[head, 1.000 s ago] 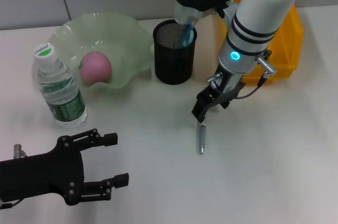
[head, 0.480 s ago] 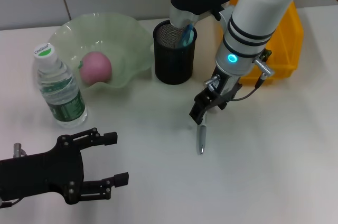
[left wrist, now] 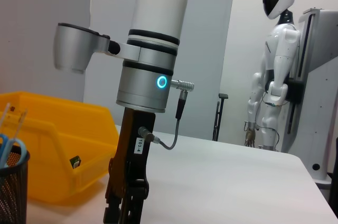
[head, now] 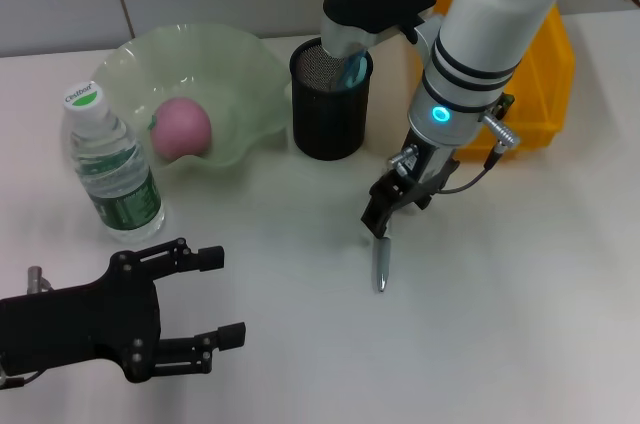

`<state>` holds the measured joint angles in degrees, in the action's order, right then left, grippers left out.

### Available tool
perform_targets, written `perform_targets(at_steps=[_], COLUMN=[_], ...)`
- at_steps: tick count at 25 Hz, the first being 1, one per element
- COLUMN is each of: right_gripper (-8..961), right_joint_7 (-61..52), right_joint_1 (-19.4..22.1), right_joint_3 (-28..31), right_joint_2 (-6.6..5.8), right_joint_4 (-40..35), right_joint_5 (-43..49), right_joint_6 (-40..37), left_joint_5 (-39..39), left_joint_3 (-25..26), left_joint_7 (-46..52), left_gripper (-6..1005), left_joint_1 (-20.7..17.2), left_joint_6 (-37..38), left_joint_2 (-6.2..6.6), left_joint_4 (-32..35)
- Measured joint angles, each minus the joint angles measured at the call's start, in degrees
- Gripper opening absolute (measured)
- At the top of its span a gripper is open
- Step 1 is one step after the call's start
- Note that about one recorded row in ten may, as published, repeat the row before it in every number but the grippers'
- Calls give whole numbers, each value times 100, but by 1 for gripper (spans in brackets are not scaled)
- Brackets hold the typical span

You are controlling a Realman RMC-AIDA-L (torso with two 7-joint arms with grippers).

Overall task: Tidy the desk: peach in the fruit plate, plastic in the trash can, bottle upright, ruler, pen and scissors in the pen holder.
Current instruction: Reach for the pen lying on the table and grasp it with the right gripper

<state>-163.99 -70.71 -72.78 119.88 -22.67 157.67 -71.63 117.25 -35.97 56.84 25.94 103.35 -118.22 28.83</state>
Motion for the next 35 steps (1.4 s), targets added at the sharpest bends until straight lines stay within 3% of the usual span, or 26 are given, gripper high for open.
perform_targets(at_steps=[8,35], right_gripper=[733,600], right_joint_7=[0,58], right_joint_1=[16,-3], right_joint_3=[-66,-95], right_joint_2=[0,0], right_joint_4=[9,-34], right_joint_5=[0,6], right_joint_6=[16,-8], left_joint_5=[0,0], left_joint_3=[22,38], left_joint_7=[2,23], left_gripper=[842,842], left_joint_1=[39,60], left_joint_6=[-6,-4], left_joint_2=[0,-8], left_joint_4=[-10,-30])
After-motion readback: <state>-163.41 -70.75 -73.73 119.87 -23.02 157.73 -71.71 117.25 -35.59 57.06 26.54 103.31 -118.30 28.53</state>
